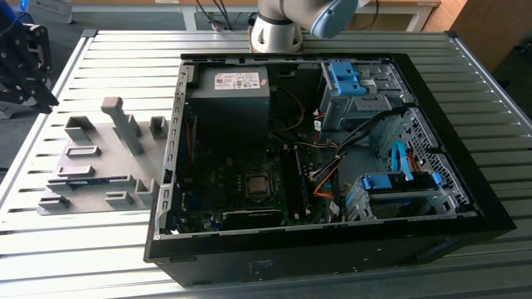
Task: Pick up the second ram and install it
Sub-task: 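Pick up the second ram and move it above second insertion slot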
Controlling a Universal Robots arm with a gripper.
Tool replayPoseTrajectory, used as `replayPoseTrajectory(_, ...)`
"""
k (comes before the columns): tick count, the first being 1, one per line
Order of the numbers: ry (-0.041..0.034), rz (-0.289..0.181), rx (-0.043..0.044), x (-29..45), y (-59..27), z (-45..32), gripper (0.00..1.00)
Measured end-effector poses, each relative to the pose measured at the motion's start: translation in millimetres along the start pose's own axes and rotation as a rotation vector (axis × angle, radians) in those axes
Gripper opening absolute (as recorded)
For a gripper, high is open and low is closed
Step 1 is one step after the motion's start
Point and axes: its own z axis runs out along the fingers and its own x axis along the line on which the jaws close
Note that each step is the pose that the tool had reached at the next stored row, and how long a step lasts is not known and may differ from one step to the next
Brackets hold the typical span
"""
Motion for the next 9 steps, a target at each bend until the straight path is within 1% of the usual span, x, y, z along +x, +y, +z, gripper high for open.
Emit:
replayPoseTrajectory(1, -0.0001, 0.000, 0.0002, 0.0, 0.1, 0.1, 0.24)
replayPoseTrajectory(3, -0.0001, -0.004, 0.0003, 0.0, 0.1, 0.6, 0.24)
replayPoseTrajectory(7, 0.0005, -0.073, -0.0001, 0.1, 0.1, 2.2, 0.24)
replayPoseTrajectory(8, 0.0007, -0.082, -0.0003, 0.4, 0.2, 2.9, 0.25)
replayPoseTrajectory(9, 0.0009, -0.087, -0.0010, 0.9, 0.2, 3.5, 0.31)
